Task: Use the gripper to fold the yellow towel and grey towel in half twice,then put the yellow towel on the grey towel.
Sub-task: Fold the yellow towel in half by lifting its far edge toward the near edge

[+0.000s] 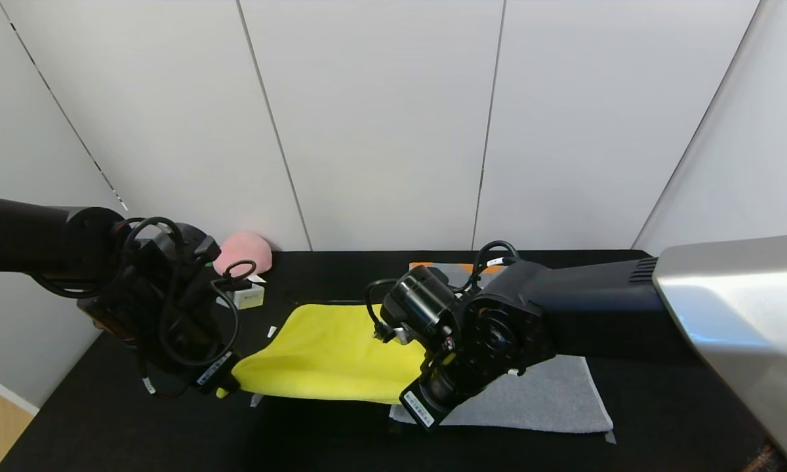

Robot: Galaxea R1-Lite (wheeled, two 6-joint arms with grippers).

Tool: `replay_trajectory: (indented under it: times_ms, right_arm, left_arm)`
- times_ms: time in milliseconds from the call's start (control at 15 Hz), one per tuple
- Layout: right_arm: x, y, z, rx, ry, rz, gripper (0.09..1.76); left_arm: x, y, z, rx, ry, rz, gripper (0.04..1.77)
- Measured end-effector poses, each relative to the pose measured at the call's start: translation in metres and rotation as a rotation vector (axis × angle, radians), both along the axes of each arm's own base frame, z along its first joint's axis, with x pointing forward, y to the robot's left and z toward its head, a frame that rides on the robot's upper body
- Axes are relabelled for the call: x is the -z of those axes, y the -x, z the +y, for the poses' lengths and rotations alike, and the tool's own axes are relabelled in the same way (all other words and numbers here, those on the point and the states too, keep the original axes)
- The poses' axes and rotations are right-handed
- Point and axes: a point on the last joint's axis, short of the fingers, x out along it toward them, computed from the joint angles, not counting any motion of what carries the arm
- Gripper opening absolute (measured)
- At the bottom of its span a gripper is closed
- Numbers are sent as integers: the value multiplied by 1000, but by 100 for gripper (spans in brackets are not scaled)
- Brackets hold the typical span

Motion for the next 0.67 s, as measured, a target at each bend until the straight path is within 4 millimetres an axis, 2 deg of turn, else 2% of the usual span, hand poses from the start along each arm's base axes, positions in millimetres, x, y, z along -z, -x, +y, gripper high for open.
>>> replay_trajectory:
  times_ms: [467,667]
  right_arm:
    - [-26,-24,5,108,-97,-110,11]
    - [-25,-37,13,146,-147,-202,11]
  left_arm:
    - [-18,-12,3,-70,18,-119,12]
    - [-22,-19,3,-104,31,-171,12]
